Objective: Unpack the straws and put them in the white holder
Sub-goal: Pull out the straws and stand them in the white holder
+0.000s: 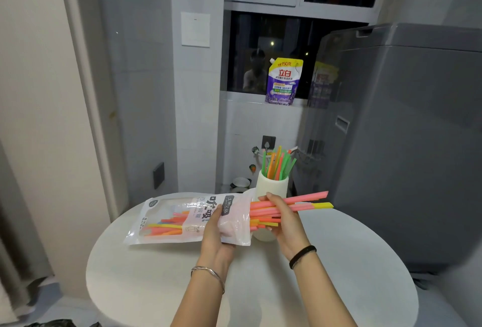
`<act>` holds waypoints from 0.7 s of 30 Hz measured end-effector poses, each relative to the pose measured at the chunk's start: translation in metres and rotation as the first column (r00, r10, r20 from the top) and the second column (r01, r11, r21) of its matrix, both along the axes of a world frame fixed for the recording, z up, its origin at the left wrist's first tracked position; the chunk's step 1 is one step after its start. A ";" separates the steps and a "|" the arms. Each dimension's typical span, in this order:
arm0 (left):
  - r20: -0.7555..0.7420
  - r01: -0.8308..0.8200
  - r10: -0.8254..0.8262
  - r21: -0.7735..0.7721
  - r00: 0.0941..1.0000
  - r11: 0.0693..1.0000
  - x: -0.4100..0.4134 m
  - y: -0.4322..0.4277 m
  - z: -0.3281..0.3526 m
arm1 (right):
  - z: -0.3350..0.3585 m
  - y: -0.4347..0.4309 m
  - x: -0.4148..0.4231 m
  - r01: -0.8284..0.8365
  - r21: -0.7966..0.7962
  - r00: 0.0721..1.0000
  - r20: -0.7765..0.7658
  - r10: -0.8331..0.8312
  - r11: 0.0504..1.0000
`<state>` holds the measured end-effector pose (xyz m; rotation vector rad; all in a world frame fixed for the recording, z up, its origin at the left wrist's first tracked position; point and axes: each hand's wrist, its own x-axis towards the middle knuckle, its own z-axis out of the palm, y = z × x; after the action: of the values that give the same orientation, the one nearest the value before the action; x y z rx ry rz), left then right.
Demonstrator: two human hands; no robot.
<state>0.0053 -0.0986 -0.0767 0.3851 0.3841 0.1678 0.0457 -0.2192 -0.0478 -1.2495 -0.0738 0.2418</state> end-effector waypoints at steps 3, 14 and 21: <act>-0.004 -0.031 0.031 0.011 1.000 0.999 0.002 0.002 -0.001 | 0.002 -0.003 0.002 0.073 -0.080 0.997 0.042 -0.070 0.994; -0.003 -0.068 0.068 0.026 0.998 0.997 0.003 0.002 -0.004 | 0.003 -0.006 0.003 0.060 -0.117 0.995 0.088 -0.050 0.991; 0.011 -0.050 0.050 0.004 0.999 0.999 0.004 0.002 -0.001 | 0.016 -0.010 0.008 0.121 -0.181 0.975 0.206 -0.083 0.976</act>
<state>0.0094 -0.0969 -0.0777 0.3792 0.3829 0.2200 0.0533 -0.2289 -0.0314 -1.4643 -0.1592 0.0345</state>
